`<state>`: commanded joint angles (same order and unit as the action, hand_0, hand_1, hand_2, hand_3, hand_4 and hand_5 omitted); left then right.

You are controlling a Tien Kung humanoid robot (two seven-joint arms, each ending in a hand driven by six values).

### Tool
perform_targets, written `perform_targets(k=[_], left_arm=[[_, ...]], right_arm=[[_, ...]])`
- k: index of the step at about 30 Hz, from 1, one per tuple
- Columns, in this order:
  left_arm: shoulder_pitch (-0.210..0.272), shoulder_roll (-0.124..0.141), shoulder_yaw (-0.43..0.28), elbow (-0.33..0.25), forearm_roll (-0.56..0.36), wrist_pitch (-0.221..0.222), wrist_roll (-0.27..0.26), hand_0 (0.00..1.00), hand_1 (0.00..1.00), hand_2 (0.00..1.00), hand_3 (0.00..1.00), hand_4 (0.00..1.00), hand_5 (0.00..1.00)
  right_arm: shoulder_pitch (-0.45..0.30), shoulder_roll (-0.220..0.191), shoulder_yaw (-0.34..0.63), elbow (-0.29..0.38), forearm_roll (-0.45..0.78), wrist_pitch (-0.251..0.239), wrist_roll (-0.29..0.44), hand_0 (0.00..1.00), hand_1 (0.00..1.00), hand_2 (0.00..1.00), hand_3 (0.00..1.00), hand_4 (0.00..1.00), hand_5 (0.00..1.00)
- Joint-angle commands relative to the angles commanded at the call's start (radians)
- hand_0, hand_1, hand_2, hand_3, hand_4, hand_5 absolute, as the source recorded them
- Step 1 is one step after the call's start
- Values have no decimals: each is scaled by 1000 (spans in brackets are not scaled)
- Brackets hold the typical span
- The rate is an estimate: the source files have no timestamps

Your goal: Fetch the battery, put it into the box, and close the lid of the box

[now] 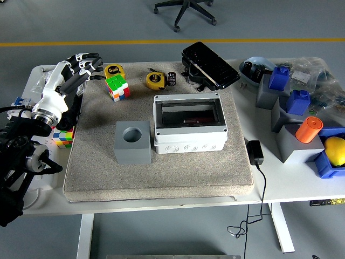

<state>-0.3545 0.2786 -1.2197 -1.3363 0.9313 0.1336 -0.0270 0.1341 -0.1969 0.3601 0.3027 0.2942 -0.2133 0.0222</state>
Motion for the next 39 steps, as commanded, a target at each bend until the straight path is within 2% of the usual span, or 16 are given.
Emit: perform_targets(k=[39], left_arm=[[-2, -1, 0, 2, -4, -2, 4, 510, 627, 592, 611, 953, 447]], right_arm=[[-3, 1, -3, 1, 0, 0, -5, 660, 639, 641, 534, 866, 422]])
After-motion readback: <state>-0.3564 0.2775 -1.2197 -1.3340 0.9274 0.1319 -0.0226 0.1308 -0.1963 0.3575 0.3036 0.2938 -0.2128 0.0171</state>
